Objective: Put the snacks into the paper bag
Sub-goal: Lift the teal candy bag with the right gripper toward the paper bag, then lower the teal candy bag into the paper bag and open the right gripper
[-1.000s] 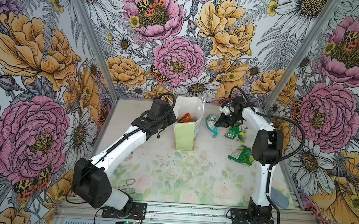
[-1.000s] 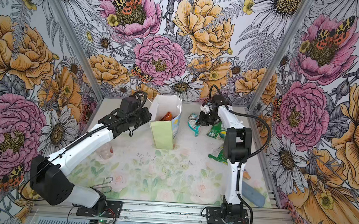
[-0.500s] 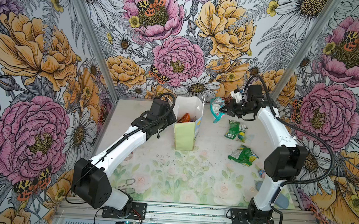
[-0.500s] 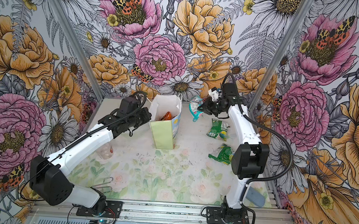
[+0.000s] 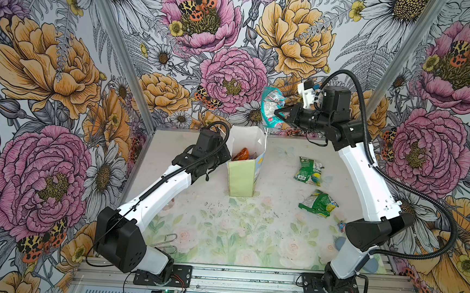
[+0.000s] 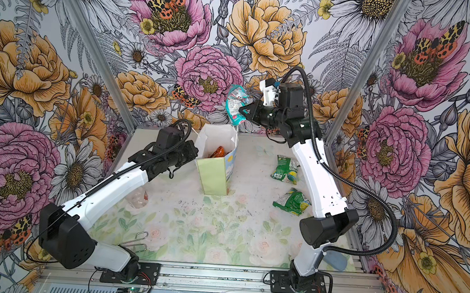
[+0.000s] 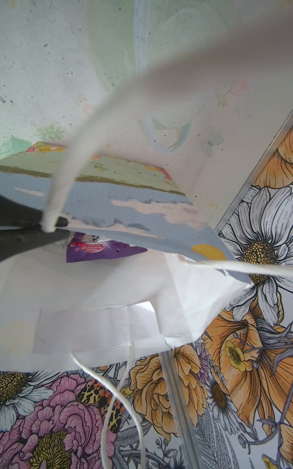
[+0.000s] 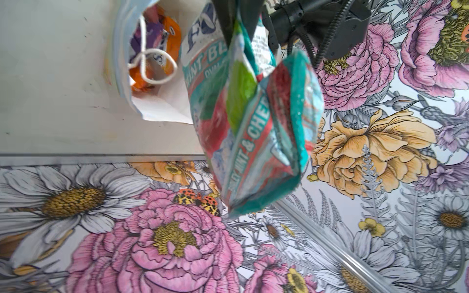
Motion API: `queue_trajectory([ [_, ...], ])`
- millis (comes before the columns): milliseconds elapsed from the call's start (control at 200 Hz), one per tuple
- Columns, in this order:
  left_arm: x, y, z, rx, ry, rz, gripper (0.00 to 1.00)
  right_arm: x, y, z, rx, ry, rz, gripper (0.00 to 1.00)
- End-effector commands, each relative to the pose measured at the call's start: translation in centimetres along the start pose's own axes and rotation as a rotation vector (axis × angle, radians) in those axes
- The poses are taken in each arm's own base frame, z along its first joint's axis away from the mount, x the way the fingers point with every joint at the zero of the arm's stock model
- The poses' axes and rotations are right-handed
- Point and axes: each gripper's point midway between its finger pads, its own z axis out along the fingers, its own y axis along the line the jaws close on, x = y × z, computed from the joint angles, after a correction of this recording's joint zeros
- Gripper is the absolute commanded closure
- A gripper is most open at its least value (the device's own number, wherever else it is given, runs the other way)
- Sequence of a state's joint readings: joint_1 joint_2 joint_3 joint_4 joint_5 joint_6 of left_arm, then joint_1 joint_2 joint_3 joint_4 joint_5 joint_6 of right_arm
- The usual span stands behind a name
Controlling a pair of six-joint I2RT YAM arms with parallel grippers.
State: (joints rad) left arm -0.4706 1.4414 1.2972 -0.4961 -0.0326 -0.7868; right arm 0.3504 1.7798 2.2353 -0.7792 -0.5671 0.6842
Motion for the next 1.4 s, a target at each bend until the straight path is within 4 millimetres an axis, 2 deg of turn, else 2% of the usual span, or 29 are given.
queue_trajectory([
  [0,-0.3,-0.2,-0.6,0.02,-0.008,-0.01,1.0,-1.4,1.3,2.1,-0.02,-0.056,-0.011,1.0],
  [110,-0.3,-0.2,-0.6,0.021,-0.007,-0.009,1.0,-0.4,1.6,4.1,-0.043,-0.015,0.004,1.0],
  [280,-0.3,0.0,-0.7,0.018,-0.008,-0.01,1.0,2.0,0.2,6.2,-0.002,0.041,0.031,1.0],
  [500,-0.4,-0.1,-0.7,0.019,-0.01,-0.01,1.0,5.4,-2.3,6.3,0.1,0.112,0.07,1.0],
  [746,-0.4,-0.1,-0.5,0.018,-0.008,-0.012,1.0,7.8,-4.4,5.7,0.19,0.164,0.106,1.0],
  [1056,-0.4,-0.3,-0.5,0.023,-0.007,-0.012,1.0,8.9,-5.6,5.4,0.242,0.187,0.126,1.0],
  [1256,-0.3,-0.3,-0.4,0.025,-0.003,-0.009,1.0,9.4,-7.7,7.0,0.284,0.207,0.147,1.0],
  [1396,-0.3,-0.1,-0.4,0.022,-0.002,-0.008,1.0,8.9,-8.9,8.0,0.309,0.202,0.146,1.0],
])
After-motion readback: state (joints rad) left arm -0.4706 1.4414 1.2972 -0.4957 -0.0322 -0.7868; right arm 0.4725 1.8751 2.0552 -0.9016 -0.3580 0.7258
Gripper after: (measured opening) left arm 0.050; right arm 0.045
